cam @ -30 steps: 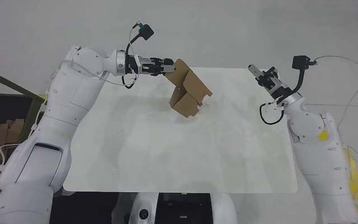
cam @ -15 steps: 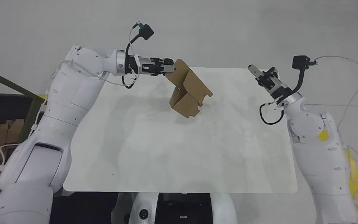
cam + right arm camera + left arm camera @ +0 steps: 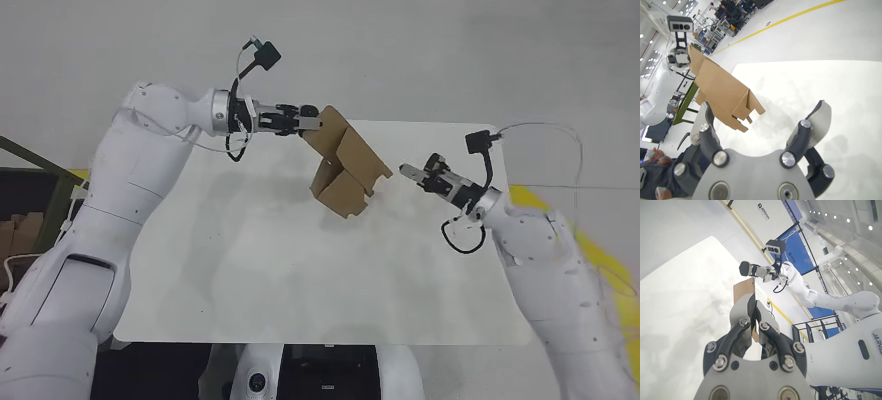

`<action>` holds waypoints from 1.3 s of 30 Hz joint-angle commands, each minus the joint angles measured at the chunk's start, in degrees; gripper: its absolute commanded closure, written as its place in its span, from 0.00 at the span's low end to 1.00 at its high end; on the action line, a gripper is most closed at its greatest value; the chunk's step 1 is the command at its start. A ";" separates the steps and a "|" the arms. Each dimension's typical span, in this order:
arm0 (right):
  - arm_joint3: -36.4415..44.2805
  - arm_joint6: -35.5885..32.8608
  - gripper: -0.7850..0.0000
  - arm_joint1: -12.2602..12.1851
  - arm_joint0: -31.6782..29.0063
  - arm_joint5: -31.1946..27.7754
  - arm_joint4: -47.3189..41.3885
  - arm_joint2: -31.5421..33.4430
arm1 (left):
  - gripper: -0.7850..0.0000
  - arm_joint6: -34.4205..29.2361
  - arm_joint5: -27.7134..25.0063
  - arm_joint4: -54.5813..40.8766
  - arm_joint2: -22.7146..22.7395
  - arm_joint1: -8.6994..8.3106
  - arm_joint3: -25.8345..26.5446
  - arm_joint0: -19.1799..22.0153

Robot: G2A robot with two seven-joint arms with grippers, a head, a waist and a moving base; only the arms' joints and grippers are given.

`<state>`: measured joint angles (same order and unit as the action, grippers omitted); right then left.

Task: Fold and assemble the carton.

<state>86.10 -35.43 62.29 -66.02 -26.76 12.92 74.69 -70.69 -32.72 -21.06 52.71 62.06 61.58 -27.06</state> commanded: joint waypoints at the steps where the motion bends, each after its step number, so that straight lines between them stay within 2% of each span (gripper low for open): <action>1: -0.93 -1.16 0.00 0.02 0.11 -1.37 -1.51 -0.44 | 1.00 -1.28 0.41 -2.26 -0.34 0.27 -0.28 0.51; 8: -5.38 -4.59 0.00 0.42 1.60 -7.28 -10.17 -2.58 | 1.00 -1.49 0.61 -4.09 -2.09 0.95 0.33 1.97; 16: -9.35 -9.29 0.00 0.97 3.71 -11.20 -19.22 -5.54 | 1.00 -1.40 0.52 -6.60 -2.82 1.21 1.25 2.93; 23: -9.37 -11.02 0.00 1.32 4.59 -12.74 -21.78 -7.60 | 1.00 -1.20 0.33 -8.76 -2.78 1.35 1.16 3.90; 31: -9.17 -13.90 0.00 1.60 4.87 -15.19 -28.83 -9.12 | 1.00 -0.91 0.03 -10.59 -3.54 1.85 -0.68 4.48; 33: -9.36 -14.82 0.11 1.62 4.98 -15.72 -30.73 -9.27 | 1.00 -0.83 -0.05 -10.91 -3.62 1.92 -1.33 4.60; 35: -9.64 -15.74 0.28 1.60 5.12 -16.07 -32.47 -9.26 | 1.00 -0.84 -0.04 -11.29 -3.60 1.95 -1.89 4.71; 37: -9.85 -16.75 0.50 1.57 5.20 -16.41 -34.35 -9.24 | 1.00 -0.88 0.00 -11.68 -3.53 1.95 -2.27 4.79; 39: -9.93 -17.83 0.55 1.55 5.23 -16.81 -36.52 -9.19 | 1.00 -0.84 -0.05 -11.99 -3.37 1.90 -2.66 4.83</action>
<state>76.19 -52.70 63.85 -60.80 -43.37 -22.36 65.47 -71.55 -32.74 -32.89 49.25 63.99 59.12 -22.25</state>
